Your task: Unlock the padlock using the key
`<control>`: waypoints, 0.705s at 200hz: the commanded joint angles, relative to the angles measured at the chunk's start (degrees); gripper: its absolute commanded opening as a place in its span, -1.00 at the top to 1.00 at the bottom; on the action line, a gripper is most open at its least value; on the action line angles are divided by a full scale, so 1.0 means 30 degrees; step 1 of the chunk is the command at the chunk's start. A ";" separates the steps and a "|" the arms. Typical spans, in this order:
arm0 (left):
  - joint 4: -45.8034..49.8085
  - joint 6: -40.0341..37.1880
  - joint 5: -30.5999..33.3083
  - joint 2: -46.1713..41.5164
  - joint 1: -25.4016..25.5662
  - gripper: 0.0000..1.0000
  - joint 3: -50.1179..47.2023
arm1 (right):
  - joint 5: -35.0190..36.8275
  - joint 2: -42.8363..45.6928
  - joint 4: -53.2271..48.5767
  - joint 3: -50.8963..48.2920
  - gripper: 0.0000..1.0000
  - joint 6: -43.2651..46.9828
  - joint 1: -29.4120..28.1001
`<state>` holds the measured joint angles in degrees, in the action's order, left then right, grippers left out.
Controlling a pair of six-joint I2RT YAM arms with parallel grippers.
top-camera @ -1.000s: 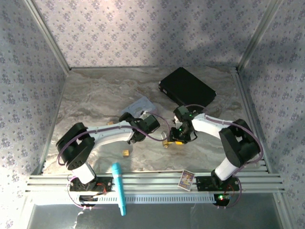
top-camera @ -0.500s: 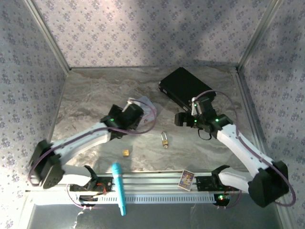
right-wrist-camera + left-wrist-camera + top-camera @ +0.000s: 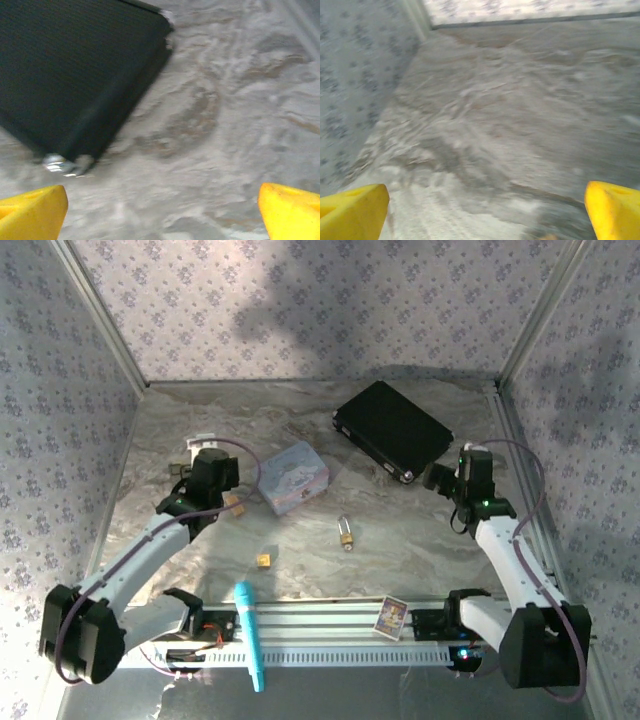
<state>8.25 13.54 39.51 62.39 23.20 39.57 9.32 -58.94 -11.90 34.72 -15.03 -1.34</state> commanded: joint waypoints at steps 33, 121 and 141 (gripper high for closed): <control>-0.8363 -0.1731 -0.0085 0.1508 -0.3279 -1.00 -0.3695 | 0.1341 -0.0628 1.1503 -0.4938 -0.97 0.2108 0.1790; -1.7515 -0.2387 -0.7730 0.6816 -0.7781 -1.00 -0.5771 | 0.0003 -0.7909 2.0945 -0.5766 -0.98 0.4101 0.1397; -1.6635 -0.3062 -0.8734 0.7782 -0.7692 -1.00 -0.4733 | -0.0305 -0.9397 2.0158 -0.4419 -0.99 0.4876 0.0912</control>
<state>-40.32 7.03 20.60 83.90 0.21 20.29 9.58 -82.94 44.75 17.23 -4.34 2.94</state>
